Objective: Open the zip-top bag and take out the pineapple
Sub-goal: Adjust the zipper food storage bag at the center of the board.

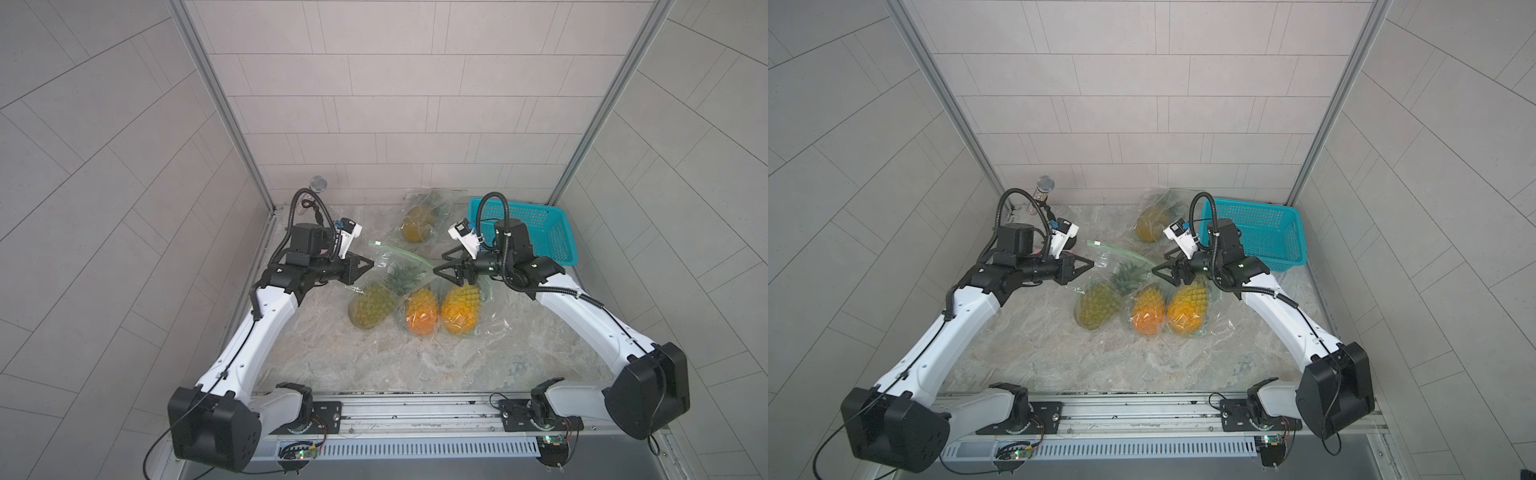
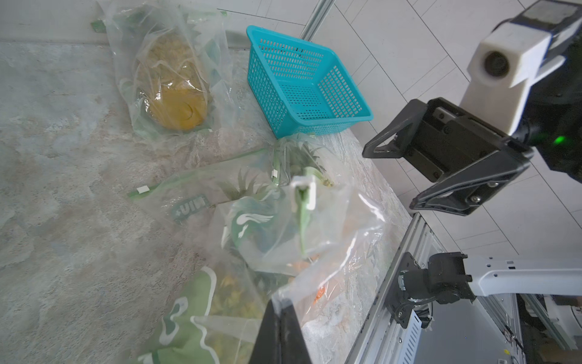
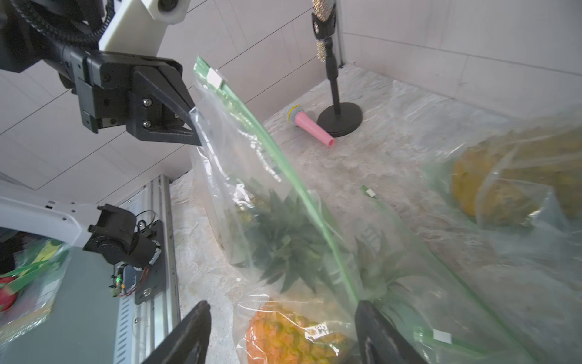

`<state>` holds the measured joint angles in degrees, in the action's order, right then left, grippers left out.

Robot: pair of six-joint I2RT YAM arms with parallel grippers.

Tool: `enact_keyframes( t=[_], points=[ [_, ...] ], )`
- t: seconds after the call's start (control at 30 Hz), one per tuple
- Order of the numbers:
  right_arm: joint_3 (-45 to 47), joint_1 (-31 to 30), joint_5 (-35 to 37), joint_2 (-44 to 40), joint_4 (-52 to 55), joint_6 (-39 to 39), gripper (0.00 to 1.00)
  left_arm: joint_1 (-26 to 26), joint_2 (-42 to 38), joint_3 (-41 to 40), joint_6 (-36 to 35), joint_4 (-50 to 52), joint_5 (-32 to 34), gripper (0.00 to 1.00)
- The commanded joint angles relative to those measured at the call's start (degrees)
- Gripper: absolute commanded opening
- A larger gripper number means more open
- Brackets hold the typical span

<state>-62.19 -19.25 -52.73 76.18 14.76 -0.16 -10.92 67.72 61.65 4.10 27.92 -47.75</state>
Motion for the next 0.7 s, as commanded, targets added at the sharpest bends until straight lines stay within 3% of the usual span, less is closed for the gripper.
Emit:
enact_keyframes(
  t=[0.0, 0.2, 0.33, 0.67],
  points=[
    [-1.17, -0.53, -4.8, 1.2, 1.11, -4.36, 0.73, -0.24, -2.43, 0.39, -3.11, -2.83, -4.48, 0.0],
    [-3.8, -0.54, -0.69, 5.69, 0.21, -4.77, 0.72, -0.26, -2.85, -0.12, -3.81, -3.31, -7.33, 0.0],
    [-6.62, -0.43, -1.41, 9.5, 0.66, -5.39, 0.67, -0.25, -2.69, -0.3, -4.04, -3.49, -8.82, 0.0],
    [-9.77, -0.38, -7.13, 15.14, 3.6, -8.31, 0.66, -0.25, -3.21, -0.39, -4.36, -3.93, -10.42, 0.0]
  ],
)
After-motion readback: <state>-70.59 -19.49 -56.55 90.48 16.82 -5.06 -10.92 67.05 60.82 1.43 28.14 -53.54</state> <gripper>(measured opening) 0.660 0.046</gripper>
